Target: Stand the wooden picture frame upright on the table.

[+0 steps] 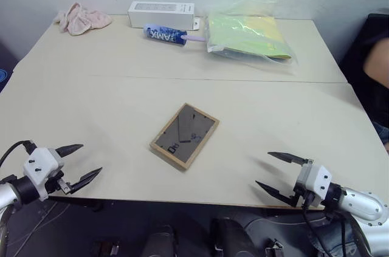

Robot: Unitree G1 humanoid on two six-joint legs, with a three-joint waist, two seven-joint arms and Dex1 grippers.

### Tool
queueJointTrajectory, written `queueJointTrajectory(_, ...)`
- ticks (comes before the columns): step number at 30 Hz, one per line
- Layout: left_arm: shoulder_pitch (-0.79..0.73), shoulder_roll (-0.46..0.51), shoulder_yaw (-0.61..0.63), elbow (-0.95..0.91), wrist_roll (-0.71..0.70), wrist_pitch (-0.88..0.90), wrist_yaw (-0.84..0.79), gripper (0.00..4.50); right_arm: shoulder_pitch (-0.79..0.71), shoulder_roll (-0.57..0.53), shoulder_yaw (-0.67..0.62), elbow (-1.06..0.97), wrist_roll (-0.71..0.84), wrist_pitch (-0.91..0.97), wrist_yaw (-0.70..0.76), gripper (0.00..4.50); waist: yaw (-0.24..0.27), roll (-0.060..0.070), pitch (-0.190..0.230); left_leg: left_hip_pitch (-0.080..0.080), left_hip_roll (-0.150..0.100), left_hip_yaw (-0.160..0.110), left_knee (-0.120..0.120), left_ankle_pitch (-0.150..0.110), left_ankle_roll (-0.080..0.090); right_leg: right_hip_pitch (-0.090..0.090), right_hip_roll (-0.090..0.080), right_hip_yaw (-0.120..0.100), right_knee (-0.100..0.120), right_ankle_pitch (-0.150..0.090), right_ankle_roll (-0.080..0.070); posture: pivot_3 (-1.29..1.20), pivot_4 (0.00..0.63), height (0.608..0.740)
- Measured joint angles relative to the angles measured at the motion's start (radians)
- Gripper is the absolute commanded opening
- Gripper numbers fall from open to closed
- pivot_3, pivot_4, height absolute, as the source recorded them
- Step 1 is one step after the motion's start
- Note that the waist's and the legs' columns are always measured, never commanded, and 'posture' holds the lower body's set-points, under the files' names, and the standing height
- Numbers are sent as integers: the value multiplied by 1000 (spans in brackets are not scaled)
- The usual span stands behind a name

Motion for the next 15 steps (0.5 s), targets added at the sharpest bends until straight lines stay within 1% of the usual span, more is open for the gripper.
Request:
queueJointTrajectory(3, -46, 0, -33, -17, 2, 22, 8, 4500, -31, 22, 26, -21, -10, 25, -25, 4477, 2, 0, 0, 0, 0, 0, 0, 0, -1, 0, 0, 0, 0, 0, 0, 0, 150, 740)
queueJointTrajectory(5, -89, 1, -58, -58, -20, 87, 9, 4500, -66, 36, 52, -48, -18, 47, -45, 4477, 3, -1, 0, 0, 0, 0, 1, 2, -4, 0, 0, 0, 0, 0, 0, 0, 150, 740)
queueJointTrajectory(8, -141, 3, -87, -99, -39, 147, 8, 4500, -104, 38, 81, -68, -30, 89, -64, 4477, 2, -1, 0, 0, 0, 0, 1, 2, -4, 0, 0, 0, 0, 0, 0, 0, 150, 740)
queueJointTrajectory(9, -188, 3, -120, -105, -37, 184, 19, 4500, -135, 45, 99, -67, -38, 129, -76, 4307, 2, -1, 0, 0, 0, 0, 1, 2, -4, 0, 0, 0, 1, 0, 1, 0, 150, 740)
queueJointTrajectory(13, -383, -30, -258, -63, 30, 228, 77, 3711, -255, 89, 182, -64, -61, 238, -105, 3339, 2, -1, 0, 0, -1, 0, 2, 3, -5, 0, 1, -1, 3, 1, 1, 0, 150, 740)
queueJointTrajectory(14, -448, -46, -301, -19, 68, 232, 99, 3304, -292, 99, 212, -57, -75, 264, -108, 2880, 2, -1, 0, -1, -1, 0, 3, 3, -5, -1, 1, -1, 4, 1, 1, 0, 150, 740)
queueJointTrajectory(15, -492, -54, -332, 19, 96, 229, 113, 2995, -319, 106, 233, -54, -87, 283, -110, 2530, 3, -1, -1, -2, -1, 0, 3, 3, -5, -1, 2, -1, 5, 1, 1, 0, 150, 740)
